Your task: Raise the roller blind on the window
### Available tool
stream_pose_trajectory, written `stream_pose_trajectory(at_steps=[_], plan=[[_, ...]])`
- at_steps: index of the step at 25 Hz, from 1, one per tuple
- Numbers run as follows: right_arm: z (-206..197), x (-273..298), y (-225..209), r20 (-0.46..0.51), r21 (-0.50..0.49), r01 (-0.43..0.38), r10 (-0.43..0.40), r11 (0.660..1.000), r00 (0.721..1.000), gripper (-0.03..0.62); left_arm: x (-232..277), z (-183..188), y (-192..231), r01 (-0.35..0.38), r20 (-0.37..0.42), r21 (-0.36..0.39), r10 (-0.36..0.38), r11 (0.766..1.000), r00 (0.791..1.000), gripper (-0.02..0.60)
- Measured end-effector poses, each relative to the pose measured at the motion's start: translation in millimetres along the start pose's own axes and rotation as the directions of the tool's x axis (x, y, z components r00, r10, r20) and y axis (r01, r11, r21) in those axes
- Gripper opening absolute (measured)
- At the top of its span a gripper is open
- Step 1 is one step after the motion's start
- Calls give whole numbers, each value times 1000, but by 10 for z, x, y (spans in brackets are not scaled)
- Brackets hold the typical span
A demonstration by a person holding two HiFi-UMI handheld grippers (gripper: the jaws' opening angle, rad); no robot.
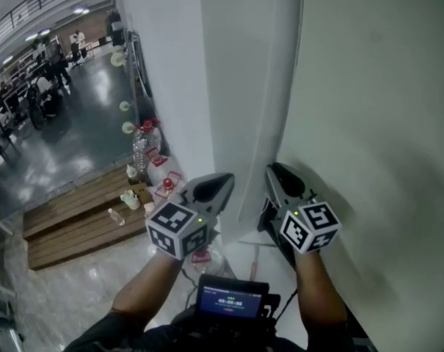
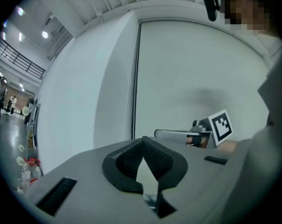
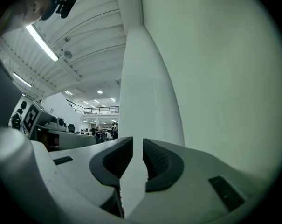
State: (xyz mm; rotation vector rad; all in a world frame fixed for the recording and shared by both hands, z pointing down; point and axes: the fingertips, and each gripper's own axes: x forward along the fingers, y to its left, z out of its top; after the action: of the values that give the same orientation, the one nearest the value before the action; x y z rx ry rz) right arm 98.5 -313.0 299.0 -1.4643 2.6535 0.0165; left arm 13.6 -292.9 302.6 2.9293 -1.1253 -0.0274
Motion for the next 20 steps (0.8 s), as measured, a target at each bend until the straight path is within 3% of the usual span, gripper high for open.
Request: stream_pose_trajectory(at_steps=[1, 4, 14, 20], plan=[[2, 78, -40, 0, -1, 0, 0, 1000, 1000, 86, 38, 1, 36, 10, 0, 1, -10, 1000, 1000, 2], [7, 319, -155, 16, 13, -9, 9, 1000, 1000, 167, 152, -10, 149, 29, 2, 0, -29, 1000, 1000, 2], [175, 890, -518, 22, -32, 37, -37, 999, 999, 167, 317, -13, 263, 61, -18, 4, -61, 998, 998, 2], [194, 1102, -455, 20, -49, -16, 17, 999, 1000, 130, 305, -68, 340, 66, -26, 5, -66, 998, 997, 2]])
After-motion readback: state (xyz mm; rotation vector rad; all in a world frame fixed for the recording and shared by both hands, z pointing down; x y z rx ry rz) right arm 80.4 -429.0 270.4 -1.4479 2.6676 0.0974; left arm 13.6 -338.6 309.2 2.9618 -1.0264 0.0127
